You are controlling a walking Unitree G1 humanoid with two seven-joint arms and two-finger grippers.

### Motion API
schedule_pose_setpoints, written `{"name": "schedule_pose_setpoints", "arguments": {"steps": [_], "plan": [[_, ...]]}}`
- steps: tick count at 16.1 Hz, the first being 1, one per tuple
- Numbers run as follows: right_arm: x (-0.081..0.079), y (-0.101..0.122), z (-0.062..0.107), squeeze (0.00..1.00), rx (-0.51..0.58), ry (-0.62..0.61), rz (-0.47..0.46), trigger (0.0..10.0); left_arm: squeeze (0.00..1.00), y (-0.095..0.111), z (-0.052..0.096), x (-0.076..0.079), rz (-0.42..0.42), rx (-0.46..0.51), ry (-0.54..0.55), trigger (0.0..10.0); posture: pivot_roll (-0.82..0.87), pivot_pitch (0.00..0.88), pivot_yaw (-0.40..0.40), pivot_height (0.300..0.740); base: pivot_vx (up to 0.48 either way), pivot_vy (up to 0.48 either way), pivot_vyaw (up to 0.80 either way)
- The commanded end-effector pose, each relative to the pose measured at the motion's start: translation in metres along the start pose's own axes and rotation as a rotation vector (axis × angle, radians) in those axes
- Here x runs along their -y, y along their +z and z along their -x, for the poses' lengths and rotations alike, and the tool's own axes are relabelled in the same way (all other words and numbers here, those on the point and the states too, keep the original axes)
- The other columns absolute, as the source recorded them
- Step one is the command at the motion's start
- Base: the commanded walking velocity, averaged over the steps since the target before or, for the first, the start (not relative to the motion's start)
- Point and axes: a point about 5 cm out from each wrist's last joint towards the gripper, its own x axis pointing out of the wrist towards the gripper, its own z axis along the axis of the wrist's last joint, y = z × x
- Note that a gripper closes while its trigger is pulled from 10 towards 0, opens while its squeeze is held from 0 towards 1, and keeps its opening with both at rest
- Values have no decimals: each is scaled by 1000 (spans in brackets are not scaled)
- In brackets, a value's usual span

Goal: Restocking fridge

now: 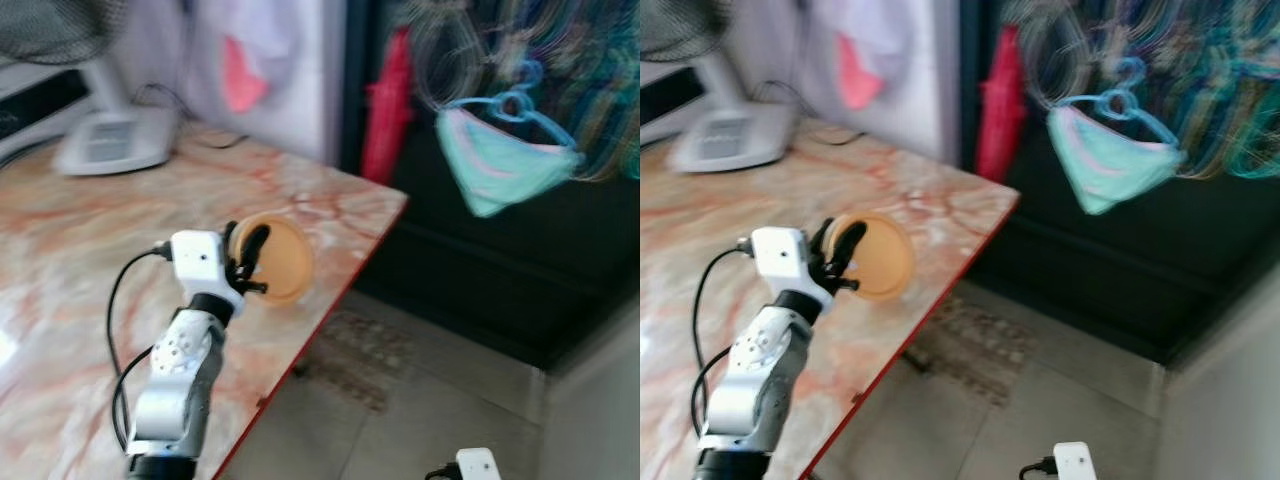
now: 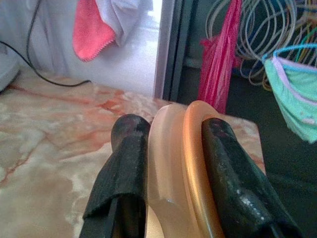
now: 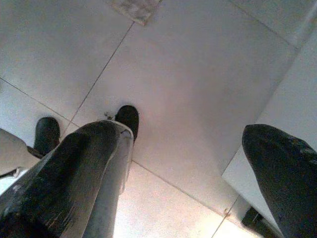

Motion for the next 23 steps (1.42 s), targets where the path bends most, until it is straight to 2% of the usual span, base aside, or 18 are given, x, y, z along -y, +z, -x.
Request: {"name": "schedule_pose_setpoints", "arguments": {"steps": [1, 13, 23], "plan": [[-5, -10, 1, 0, -30, 13, -9, 10000, 0, 5, -1, -2, -2, 29, 5, 10000, 83, 71, 58, 740, 0, 0, -800], [-6, -11, 1, 0, -36, 15, -6, 10000, 0, 5, -1, -1, 3, 28, -2, 10000, 86, 72, 60, 740, 0, 0, -800], [-6, -11, 1, 0, -39, 11, -12, 10000, 0, 5, -1, -8, -9, 26, 15, 10000, 82, 71, 63, 740, 0, 0, -800]]}}
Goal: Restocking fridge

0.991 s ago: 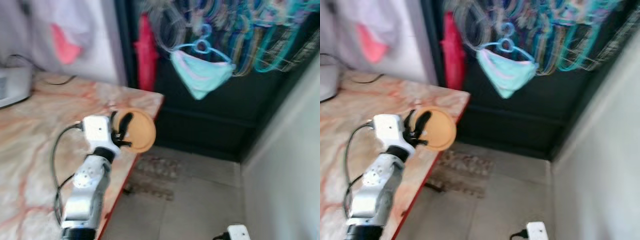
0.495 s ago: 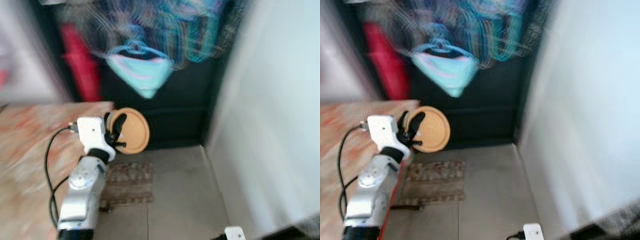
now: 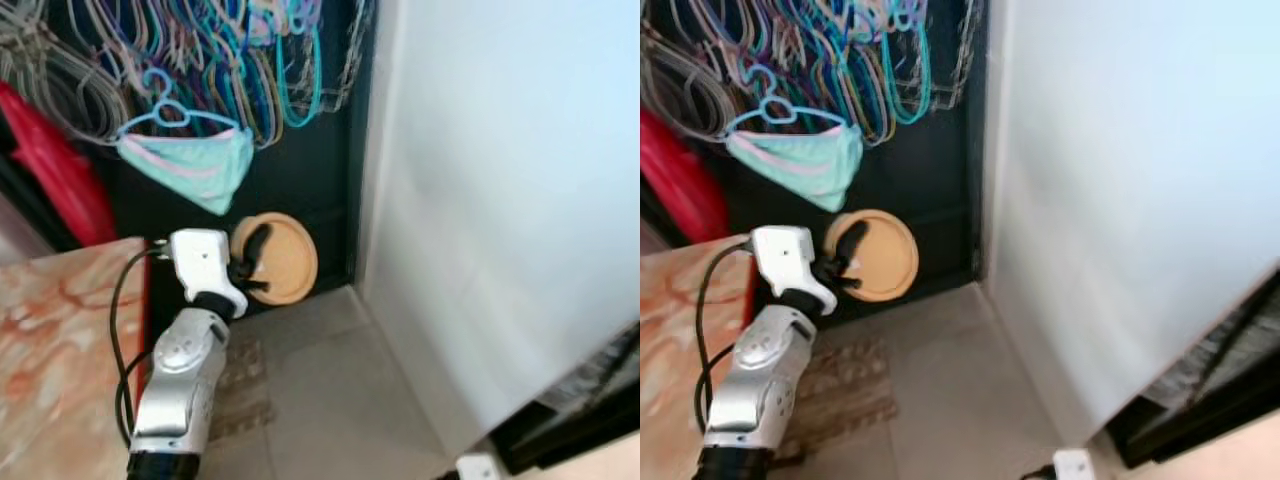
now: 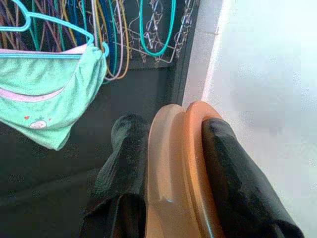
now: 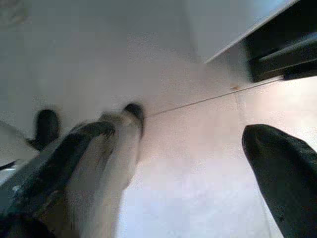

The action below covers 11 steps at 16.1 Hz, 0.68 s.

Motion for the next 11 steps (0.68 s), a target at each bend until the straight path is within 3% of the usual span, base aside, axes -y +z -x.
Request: {"name": "schedule_pose_setpoints", "arguments": {"steps": [1, 11], "plan": [[-9, -10, 1, 0, -31, 20, -13, 10000, 0, 4, 3, -10, -13, 16, 36, 10000, 82, 70, 63, 740, 0, 0, -800], [-11, -10, 1, 0, -31, 13, -31, 10000, 0, -10, 3, -16, 0, -30, 46, 10000, 60, 63, 78, 740, 0, 0, -800]]}}
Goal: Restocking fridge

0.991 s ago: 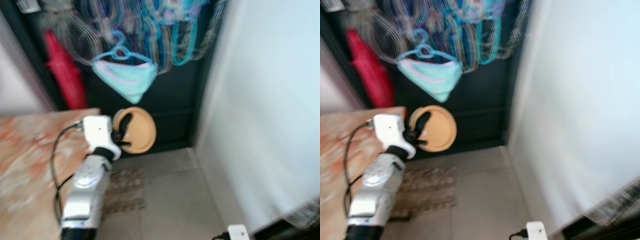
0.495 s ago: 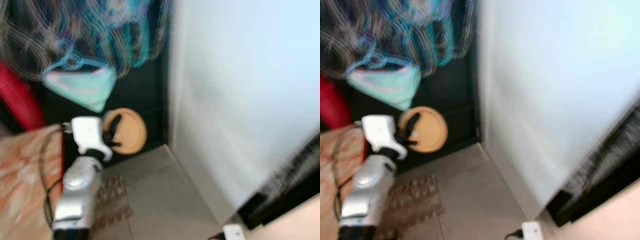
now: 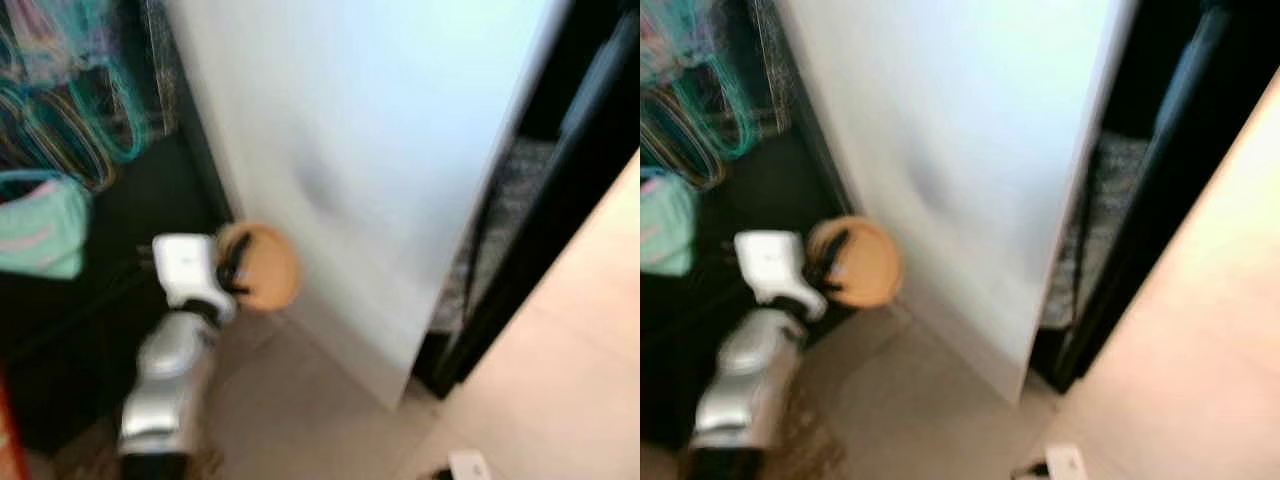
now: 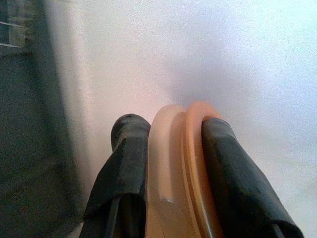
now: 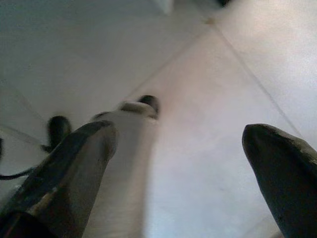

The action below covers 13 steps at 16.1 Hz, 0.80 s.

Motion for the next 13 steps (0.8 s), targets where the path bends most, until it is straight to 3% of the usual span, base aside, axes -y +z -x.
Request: {"name": "schedule_pose_setpoints", "arguments": {"steps": [1, 4, 7, 9, 13], "plan": [[-3, -5, 1, 0, -16, 2, -23, 10000, 0, -2, 4, -16, -5, -6, 46, 10000, 60, 62, 78, 740, 0, 0, -800], [-5, -5, 1, 0, -16, 0, -29, 10000, 0, -17, 8, -31, 6, -62, 92, 10000, 49, 58, 83, 740, 0, 0, -800], [-7, -5, 1, 0, -5, -17, -52, 10000, 0, -67, 21, -61, 6, -295, 175, 10000, 30, 54, 97, 740, 0, 0, -502], [-8, -4, 0, 0, 4, -31, -76, 10000, 0, -126, 51, -72, -8, -604, 194, 10000, 20, 48, 105, 740, 0, 0, 0], [-8, -7, 1, 0, 12, -82, -185, 10000, 0, -178, 117, -74, -80, -971, 234, 10000, -25, 38, 112, 740, 0, 0, 0]]}}
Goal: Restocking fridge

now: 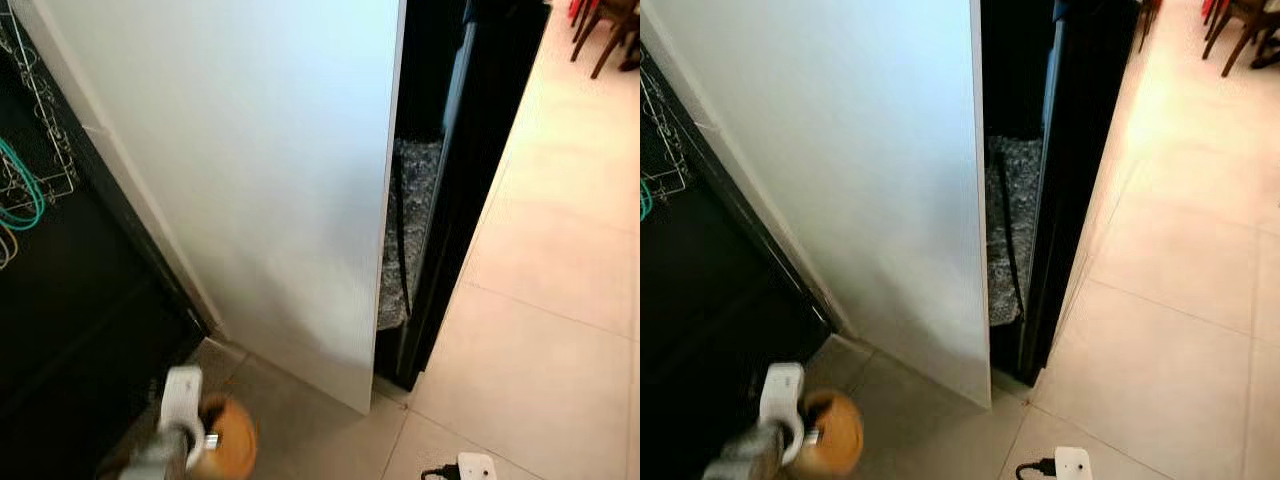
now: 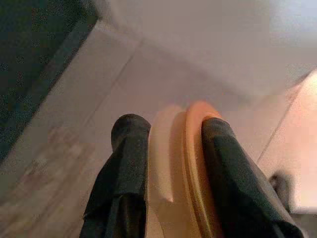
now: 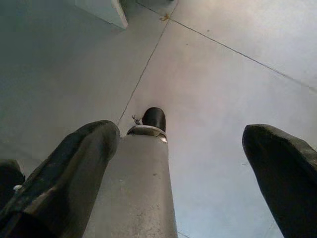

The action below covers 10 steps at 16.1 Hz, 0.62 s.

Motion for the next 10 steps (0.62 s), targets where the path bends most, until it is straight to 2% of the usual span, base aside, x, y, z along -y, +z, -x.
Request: {"name": "schedule_pose_setpoints", "arguments": {"steps": [1, 4, 7, 8, 9, 10], "plan": [[1, -10, 2, 0, -13, -44, -99, 10000, 0, -25, 5, -6, -25, -94, 39, 10000, -41, 37, 110, 740, 0, 0, 0], [8, -13, 5, 0, 23, -137, -203, 10000, 0, -31, 4, 2, -6, -89, 14, 10000, -26, 41, 85, 740, 0, 0, 0], [13, -5, 8, 0, 152, -206, -174, 10000, 0, -37, 5, 3, 31, -93, 25, 10000, -28, 37, 75, 740, 0, 0, 0], [28, 1, 9, 0, 206, -240, -185, 10000, 0, -43, 7, 3, 26, -108, 25, 10000, -30, 32, 72, 740, 0, 0, 0], [68, 24, 12, 0, 306, -302, -195, 10000, 0, -48, 8, 2, 23, -122, 27, 10000, -37, 24, 68, 740, 0, 0, 0], [88, 47, 16, 0, 414, -331, -187, 10000, 0, -51, 10, 1, 26, -131, 32, 10000, -46, 18, 69, 740, 0, 0, 0]]}}
